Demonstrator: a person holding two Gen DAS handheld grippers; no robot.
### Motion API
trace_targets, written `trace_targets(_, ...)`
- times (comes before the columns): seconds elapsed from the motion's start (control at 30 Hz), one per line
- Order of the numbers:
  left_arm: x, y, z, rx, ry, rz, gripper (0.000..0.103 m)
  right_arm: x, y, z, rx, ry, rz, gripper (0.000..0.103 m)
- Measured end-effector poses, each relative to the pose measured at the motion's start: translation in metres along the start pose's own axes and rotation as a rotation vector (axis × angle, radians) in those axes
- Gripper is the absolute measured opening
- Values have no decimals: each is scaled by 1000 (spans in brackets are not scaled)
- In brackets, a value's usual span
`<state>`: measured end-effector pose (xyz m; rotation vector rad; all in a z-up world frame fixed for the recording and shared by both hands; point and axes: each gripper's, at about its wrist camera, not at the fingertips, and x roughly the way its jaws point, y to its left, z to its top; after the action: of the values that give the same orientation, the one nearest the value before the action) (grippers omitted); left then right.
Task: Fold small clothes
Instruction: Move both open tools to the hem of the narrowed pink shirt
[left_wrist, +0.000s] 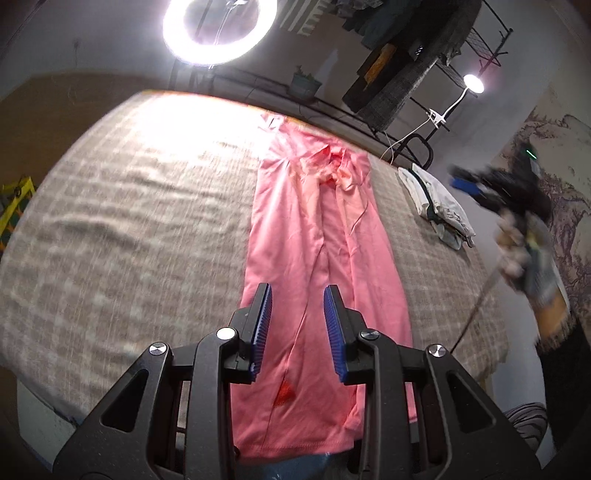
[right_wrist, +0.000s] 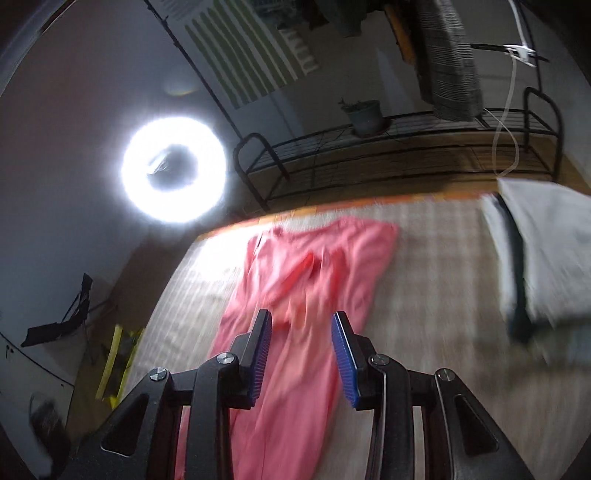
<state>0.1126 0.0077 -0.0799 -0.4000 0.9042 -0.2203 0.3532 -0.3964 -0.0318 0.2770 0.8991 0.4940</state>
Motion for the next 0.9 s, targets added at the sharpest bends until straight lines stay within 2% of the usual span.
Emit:
trace_targets(0.17, 2, 16, -13, -5, 81, 2, 29, -59, 27, -77, -20, 24, -36, 36)
trace_targets(0.27, 6, 25, -24, -12, 135, 2, 29, -77, 35, -130, -11, 53, -54, 38)
trace_targets(0.37, 14, 37, -38, -59, 215, -28, 30, -76, 36, -180, 19, 104, -40, 39)
trace_targets(0.47, 21, 49, -54, -119, 262, -19, 31, -56, 38, -226, 53, 211, -6, 40)
trace_targets(0.63, 27, 57, -74, -122, 299, 19, 31, -32, 48, -264, 32, 313, 28, 40)
trace_targets(0.77, 23, 50, -83, -83, 264, 62, 31, -18, 53, -283, 39, 369, 54, 40)
trace_targets(0.9, 21, 18, -87, -2, 242, -40, 31, -11, 62, -287, -2, 388, 62, 40)
